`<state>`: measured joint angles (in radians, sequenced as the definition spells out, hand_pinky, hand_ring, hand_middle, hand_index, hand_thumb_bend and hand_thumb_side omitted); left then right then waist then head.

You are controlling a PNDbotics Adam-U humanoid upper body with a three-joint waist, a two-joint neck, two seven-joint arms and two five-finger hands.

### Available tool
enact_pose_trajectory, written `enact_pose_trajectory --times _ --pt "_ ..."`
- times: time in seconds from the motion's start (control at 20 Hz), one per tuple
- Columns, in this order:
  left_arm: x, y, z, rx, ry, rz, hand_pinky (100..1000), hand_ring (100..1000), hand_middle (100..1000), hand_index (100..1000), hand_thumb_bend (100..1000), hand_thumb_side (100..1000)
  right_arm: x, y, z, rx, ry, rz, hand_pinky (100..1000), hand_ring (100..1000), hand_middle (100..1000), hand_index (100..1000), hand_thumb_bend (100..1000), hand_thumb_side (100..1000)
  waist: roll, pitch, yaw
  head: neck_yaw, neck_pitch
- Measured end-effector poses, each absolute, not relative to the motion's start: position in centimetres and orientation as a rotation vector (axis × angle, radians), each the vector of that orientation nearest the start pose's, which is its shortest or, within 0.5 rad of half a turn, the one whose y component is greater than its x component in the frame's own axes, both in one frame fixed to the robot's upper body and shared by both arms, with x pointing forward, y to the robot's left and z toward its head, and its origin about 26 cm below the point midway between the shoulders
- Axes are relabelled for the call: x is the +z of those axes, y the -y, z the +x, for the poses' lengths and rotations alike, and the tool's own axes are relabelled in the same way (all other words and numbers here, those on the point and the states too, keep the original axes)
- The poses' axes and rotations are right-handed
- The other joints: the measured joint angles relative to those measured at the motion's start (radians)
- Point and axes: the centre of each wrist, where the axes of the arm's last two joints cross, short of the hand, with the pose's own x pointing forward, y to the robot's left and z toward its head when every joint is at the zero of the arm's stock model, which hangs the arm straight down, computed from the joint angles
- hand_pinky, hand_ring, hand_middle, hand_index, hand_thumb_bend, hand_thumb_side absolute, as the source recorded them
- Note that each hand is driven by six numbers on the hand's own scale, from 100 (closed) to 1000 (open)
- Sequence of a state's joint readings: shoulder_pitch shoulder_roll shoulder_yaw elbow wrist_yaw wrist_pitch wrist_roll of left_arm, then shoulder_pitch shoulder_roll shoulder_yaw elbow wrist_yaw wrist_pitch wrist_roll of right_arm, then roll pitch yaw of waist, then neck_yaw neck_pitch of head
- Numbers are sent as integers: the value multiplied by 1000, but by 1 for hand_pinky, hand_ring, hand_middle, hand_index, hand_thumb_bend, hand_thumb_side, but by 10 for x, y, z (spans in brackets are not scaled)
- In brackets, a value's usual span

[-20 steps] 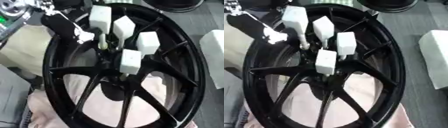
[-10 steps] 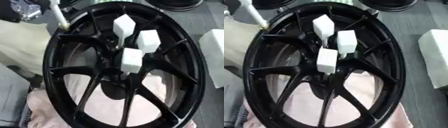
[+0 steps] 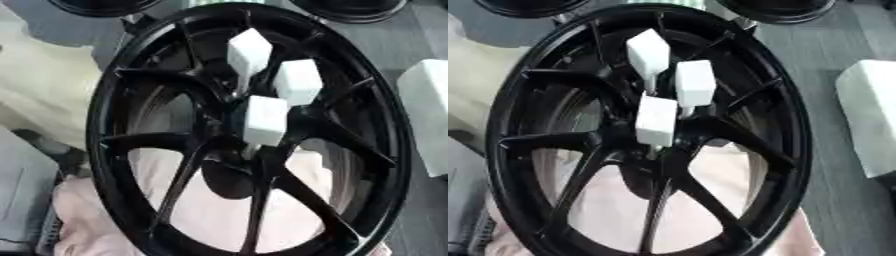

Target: Pull the pin out of the wheel hub.

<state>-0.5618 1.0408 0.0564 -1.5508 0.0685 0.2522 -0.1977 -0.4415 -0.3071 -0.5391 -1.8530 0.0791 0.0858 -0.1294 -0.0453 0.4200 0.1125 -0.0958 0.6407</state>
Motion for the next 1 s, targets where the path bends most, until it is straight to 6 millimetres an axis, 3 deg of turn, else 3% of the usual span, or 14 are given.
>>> enact_pose_trajectory --times 0.05,0.1,0.15,0.25,0.35,0.45,0.6,0.7,0.75,0.8,1.0 --pt "324 -429 334 -648 1708 813 657 676 672 789 100 694 238 388 303 -290 2210 -719 548 450 407 542 353 360 0 0 -4 0 0" --pt "318 -438 331 -611 1712 824 657 676 672 789 100 694 240 388 303 -291 2214 -717 548 450 407 542 353 360 1 0 -9 1 0" --pt "311 -446 328 -577 1719 837 705 734 744 839 211 810 241 387 303 -290 2219 -715 548 450 407 542 353 359 3 0 -14 3 0" --pt "302 -461 320 -517 1733 879 705 735 749 845 272 889 244 385 303 -286 2229 -709 548 450 408 542 353 358 9 0 -22 10 0" --pt "295 -475 310 -464 1745 932 687 721 738 836 214 954 247 383 304 -283 2236 -703 548 450 408 542 353 357 14 0 -32 20 0" --pt "290 -484 300 -413 1761 977 663 690 702 808 100 908 248 382 303 -276 2241 -698 548 450 408 542 353 356 16 0 -40 31 1" --pt "298 -484 289 -339 1842 1010 612 630 631 750 100 821 251 379 304 -268 2251 -687 548 450 408 542 354 354 19 0 -45 43 1" --pt "306 -477 285 -307 1915 1007 612 630 631 750 100 821 251 378 304 -266 2251 -683 548 450 408 542 354 354 21 -1 -45 46 1" --pt "308 -473 284 -292 1946 1000 566 583 582 706 100 718 251 378 304 -264 2251 -681 549 451 409 542 354 351 21 -1 -46 48 1" --pt "312 -469 283 -276 1982 993 550 564 560 685 100 696 252 377 304 -261 2251 -678 549 451 409 542 354 350 22 -1 -49 51 1" --pt "333 -441 281 -225 2203 912 522 534 533 657 100 685 253 375 304 -254 2257 -670 549 451 409 542 354 346 25 -5 -51 63 9"
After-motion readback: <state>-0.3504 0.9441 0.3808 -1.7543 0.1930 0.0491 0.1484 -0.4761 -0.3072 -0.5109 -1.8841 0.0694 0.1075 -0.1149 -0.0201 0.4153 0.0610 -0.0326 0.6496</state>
